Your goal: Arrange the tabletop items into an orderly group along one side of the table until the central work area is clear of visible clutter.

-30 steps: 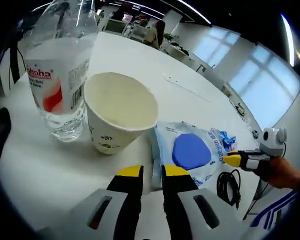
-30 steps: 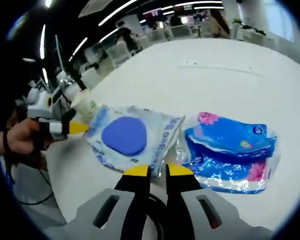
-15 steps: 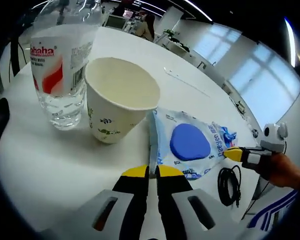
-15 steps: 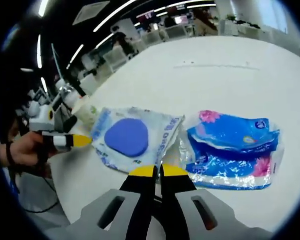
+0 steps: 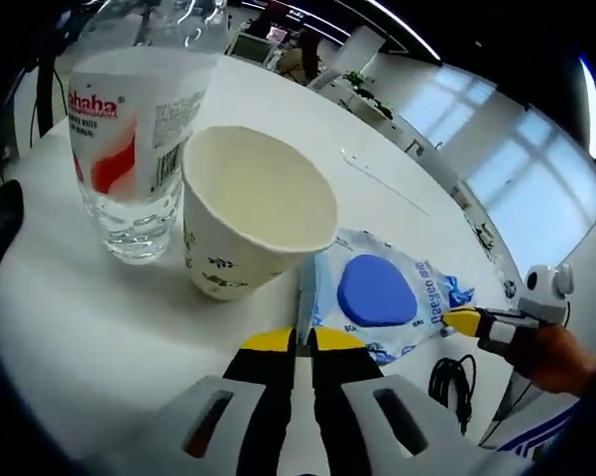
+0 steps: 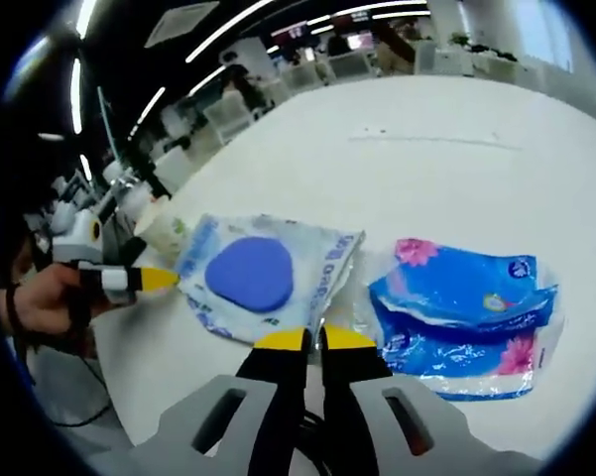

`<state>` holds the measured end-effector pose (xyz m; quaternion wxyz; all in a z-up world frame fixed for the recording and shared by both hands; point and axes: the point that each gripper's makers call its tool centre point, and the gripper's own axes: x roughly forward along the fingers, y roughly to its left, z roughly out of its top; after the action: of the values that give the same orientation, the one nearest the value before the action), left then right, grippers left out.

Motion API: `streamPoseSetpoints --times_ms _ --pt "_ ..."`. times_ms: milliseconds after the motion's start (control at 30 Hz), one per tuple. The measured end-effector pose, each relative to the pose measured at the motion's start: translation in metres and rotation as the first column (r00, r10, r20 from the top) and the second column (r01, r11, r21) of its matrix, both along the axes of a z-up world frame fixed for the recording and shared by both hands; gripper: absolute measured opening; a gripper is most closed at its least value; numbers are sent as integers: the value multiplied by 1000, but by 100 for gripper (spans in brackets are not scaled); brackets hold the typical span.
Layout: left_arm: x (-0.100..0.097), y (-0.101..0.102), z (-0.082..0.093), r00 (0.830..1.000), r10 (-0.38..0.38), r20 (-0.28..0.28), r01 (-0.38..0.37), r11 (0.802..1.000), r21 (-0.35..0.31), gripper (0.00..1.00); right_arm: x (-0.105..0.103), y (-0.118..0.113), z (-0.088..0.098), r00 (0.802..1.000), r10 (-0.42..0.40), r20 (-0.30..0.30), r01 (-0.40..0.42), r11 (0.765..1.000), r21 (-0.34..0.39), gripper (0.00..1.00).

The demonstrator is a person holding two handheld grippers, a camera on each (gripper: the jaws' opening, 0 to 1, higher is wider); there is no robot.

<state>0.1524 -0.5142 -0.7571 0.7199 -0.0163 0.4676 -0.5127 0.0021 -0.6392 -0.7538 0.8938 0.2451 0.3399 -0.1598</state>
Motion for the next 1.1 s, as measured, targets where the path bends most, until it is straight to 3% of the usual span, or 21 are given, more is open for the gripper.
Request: streamPoseSetpoints --times_ms 133,567,800,1033,1100 --pt "0 3 2 1000 -1 11 1 1000 -5 6 -7 5 1 1000 26 -3 -26 1000 -4 12" --pt "-10 22 8 1000 15 16 -15 1000 -24 10 -50 -9 7 999 -37 -2 37 998 -42 7" --pt "-44 28 1 999 -32 6 32 999 -10 10 -78 -25 5 994 -103 -17 102 993 -60 6" --pt "-83 9 6 992 -126 -1 126 991 -34 11 -107 -48 7 974 -221 -43 217 972 -92 6" --pt "-99 0 8 978 -205 37 207 978 -31 11 -113 -55 10 967 -255 -28 252 964 -86 5"
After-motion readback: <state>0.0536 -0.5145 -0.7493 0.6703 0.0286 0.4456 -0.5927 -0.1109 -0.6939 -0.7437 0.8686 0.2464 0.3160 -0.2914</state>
